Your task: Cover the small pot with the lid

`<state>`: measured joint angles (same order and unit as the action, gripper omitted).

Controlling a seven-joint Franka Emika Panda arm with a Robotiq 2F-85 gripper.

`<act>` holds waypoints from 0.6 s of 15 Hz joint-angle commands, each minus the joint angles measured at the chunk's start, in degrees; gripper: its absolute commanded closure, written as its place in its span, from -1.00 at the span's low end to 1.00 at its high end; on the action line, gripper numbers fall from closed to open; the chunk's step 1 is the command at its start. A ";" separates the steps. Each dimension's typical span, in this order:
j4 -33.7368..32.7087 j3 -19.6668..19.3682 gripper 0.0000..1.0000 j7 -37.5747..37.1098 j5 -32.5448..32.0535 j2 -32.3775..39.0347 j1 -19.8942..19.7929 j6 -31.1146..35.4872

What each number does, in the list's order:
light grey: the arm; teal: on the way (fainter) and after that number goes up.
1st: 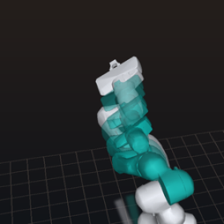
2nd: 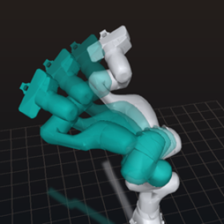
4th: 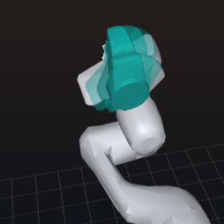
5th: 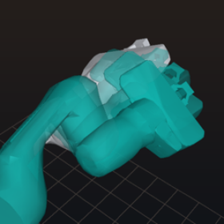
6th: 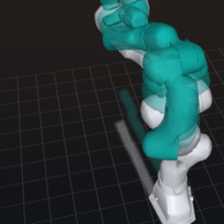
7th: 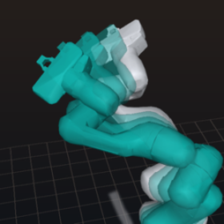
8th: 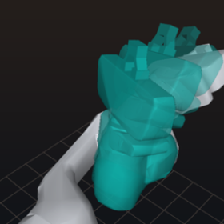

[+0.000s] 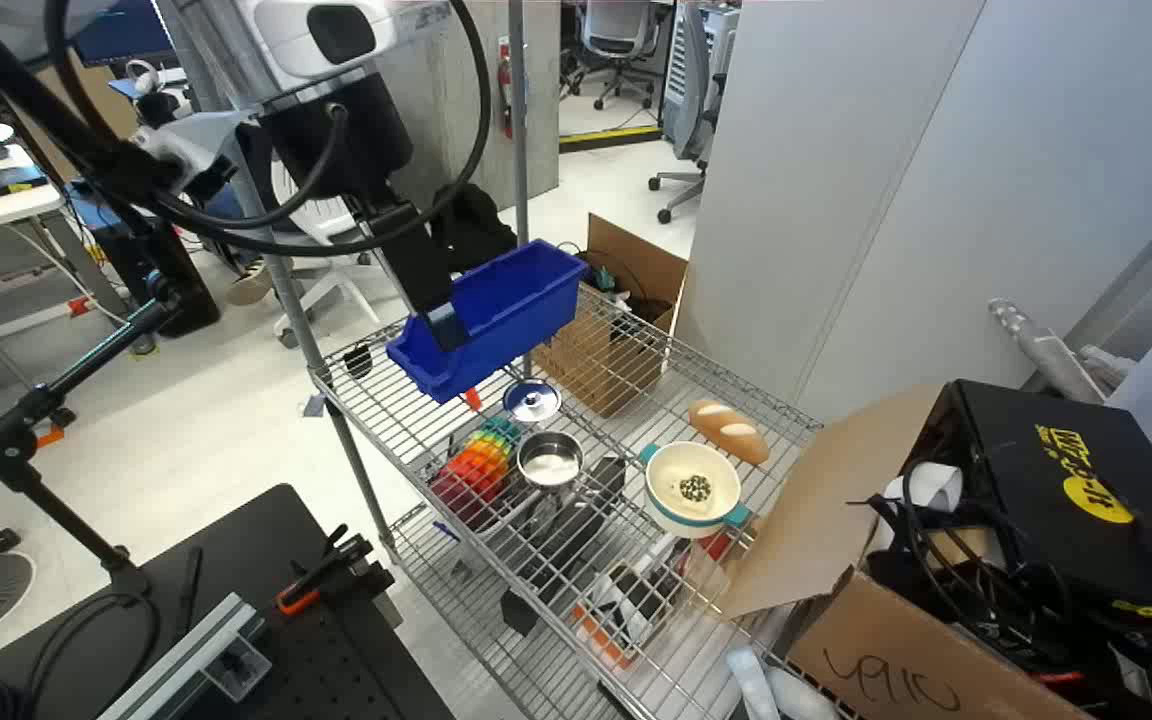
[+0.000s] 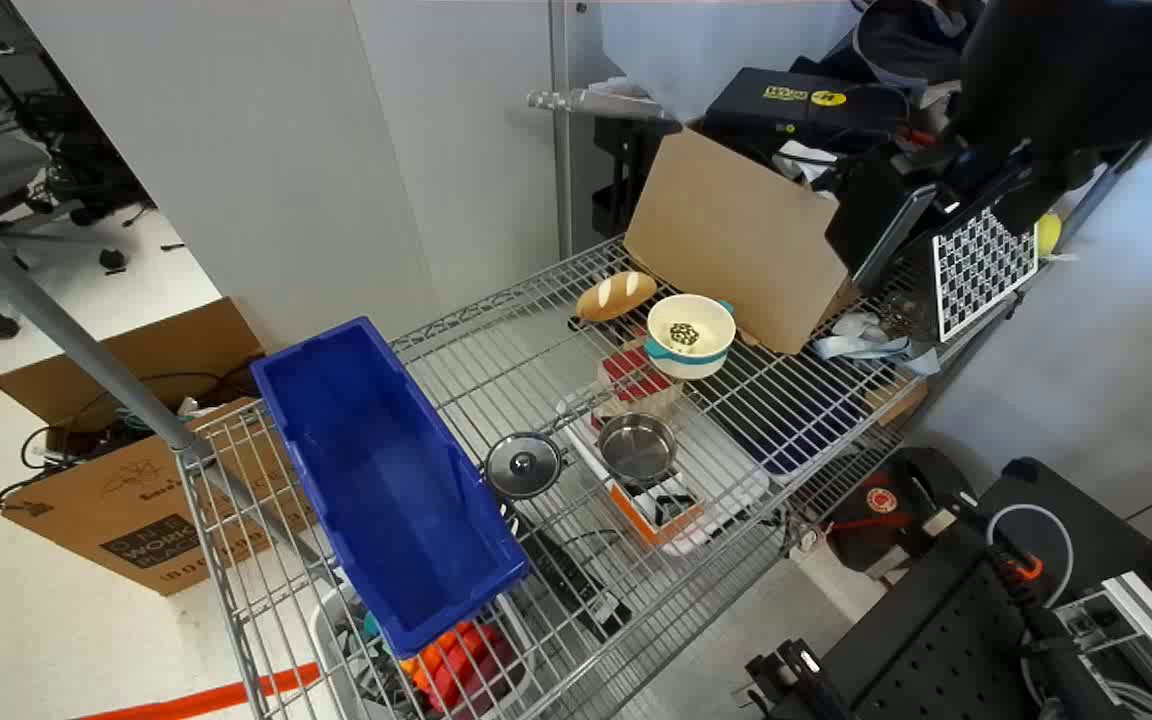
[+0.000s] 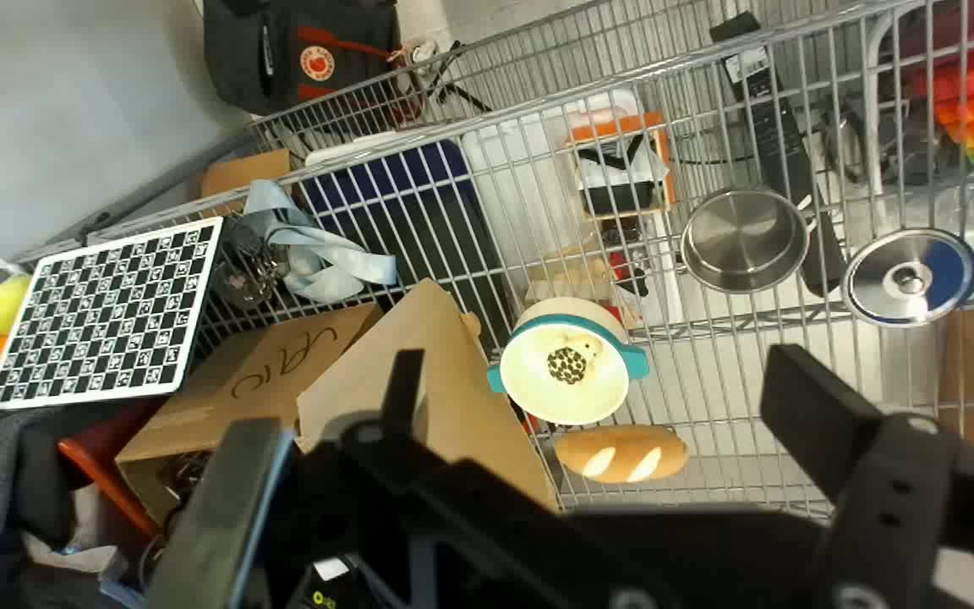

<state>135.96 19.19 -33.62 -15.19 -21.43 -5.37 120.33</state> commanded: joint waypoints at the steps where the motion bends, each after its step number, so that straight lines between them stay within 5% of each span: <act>1: -0.17 -2.06 -1.00 -0.68 -0.91 0.31 2.27 -0.36; 9: -0.65 -1.89 -1.00 -1.15 -1.04 1.22 2.09 -0.46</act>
<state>135.94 19.19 -33.62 -15.19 -21.44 -5.37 120.33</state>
